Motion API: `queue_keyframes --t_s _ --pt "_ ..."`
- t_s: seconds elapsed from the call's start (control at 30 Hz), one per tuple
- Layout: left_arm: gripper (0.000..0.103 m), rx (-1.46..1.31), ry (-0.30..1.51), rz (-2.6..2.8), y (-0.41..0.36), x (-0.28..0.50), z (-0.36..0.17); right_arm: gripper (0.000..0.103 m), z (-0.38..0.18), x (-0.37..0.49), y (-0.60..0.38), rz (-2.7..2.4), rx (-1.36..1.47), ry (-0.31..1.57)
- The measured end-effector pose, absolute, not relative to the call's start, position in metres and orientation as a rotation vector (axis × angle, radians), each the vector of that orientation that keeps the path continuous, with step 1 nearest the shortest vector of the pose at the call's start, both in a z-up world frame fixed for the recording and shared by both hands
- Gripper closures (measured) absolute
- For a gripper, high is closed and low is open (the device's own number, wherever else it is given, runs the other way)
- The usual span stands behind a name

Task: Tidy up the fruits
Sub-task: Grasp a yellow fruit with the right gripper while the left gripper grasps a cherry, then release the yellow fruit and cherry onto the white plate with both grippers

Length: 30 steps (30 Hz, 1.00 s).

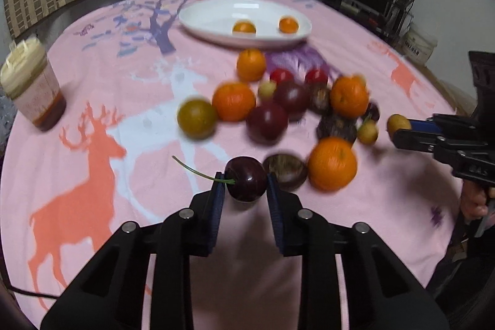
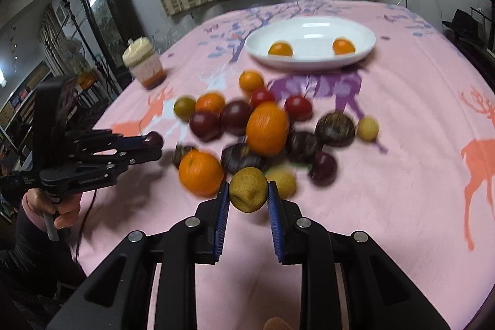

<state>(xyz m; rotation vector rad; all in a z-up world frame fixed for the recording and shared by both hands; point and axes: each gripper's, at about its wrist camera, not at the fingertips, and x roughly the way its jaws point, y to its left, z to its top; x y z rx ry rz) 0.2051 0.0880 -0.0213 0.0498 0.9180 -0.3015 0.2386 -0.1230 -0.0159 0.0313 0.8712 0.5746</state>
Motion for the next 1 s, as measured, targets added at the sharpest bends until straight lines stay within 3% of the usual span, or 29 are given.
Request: queue_keyframes --t_s 0.27,0.5,0.63,0.67,0.7,0.77,0.9,1.0 --pt "0.076 -0.028 0.806 -0.326 0.065 0.314 0.039 0.078 0.023 0.356 -0.126 0.460 0.105 0.732" --pt "0.076 -0.018 0.907 -0.234 0.038 0.444 0.014 0.078 0.000 0.449 -0.117 0.398 0.087 0.772" --pt "0.075 -0.023 0.945 -0.177 0.038 0.473 -0.004 0.076 -0.014 0.471 -0.114 0.397 0.067 0.794" --pt "0.066 -0.025 0.947 -0.166 0.039 0.475 -0.005 0.069 -0.015 0.471 -0.113 0.397 0.064 0.794" --pt "0.048 -0.030 0.952 -0.153 0.040 0.475 -0.006 0.058 -0.015 0.469 -0.113 0.400 0.057 0.798" --pt "0.029 -0.047 0.930 -0.125 0.044 0.466 0.000 0.056 -0.012 0.461 -0.115 0.403 0.046 0.794" --pt "0.014 -0.026 0.849 -0.122 0.053 0.418 0.023 0.040 0.008 0.424 -0.118 0.491 0.035 0.764" --pt "0.011 -0.043 0.793 -0.126 0.066 0.362 0.031 0.038 0.012 0.387 -0.115 0.579 -0.018 0.744"
